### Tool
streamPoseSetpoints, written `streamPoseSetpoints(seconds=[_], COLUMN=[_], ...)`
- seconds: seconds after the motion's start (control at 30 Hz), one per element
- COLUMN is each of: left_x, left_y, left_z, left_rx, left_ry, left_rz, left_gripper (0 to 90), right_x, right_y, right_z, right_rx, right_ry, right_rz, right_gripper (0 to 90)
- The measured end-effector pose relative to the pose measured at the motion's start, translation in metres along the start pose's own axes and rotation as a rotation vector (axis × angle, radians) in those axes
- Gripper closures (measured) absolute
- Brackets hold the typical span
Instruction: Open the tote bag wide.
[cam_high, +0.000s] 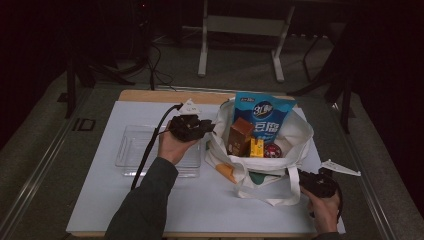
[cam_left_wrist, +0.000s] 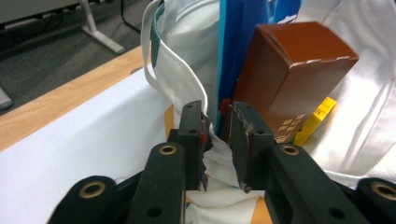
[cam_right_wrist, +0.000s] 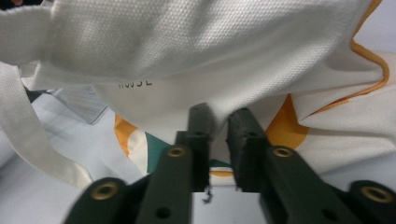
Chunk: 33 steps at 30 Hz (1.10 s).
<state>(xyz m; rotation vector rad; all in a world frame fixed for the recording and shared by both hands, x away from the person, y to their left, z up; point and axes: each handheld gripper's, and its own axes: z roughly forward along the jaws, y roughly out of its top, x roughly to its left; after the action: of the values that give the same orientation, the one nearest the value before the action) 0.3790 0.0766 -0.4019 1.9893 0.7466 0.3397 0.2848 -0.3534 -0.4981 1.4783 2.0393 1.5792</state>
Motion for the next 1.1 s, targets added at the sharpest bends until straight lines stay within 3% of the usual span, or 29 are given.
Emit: streamPoseSetpoints(seconds=[0.17, 0.2, 0.57, 0.67, 0.87, 1.1], left_x=[-0.001, -0.005, -0.013, -0.016, -0.015, -0.016], left_y=[-0.001, -0.003, -0.013, -0.017, -0.023, -0.024], left_z=[0.003, 0.010, 0.032, 0.040, 0.049, 0.059], left_rx=[0.011, 0.037, 0.101, 0.138, 0.153, 0.167], left_ry=[0.004, 0.011, 0.010, 0.015, 0.010, 0.005], left_rz=[0.005, 0.020, 0.038, 0.056, 0.035, 0.027], left_gripper=[78.0, 78.2, 78.5, 78.5, 78.4, 78.5], right_x=[0.002, 0.003, -0.004, -0.006, -0.009, -0.008], right_y=[0.000, -0.001, -0.006, -0.009, -0.013, -0.018], right_z=[0.003, 0.005, 0.011, 0.016, 0.023, 0.034], right_rx=[0.020, 0.035, 0.102, 0.144, 0.173, 0.190], right_ry=[-0.013, -0.020, -0.037, -0.065, -0.086, -0.148], right_rz=[-0.011, -0.016, 0.014, 0.016, 0.038, 0.048], right_gripper=[86.6, 87.9, 88.6, 88.9, 89.2, 89.3])
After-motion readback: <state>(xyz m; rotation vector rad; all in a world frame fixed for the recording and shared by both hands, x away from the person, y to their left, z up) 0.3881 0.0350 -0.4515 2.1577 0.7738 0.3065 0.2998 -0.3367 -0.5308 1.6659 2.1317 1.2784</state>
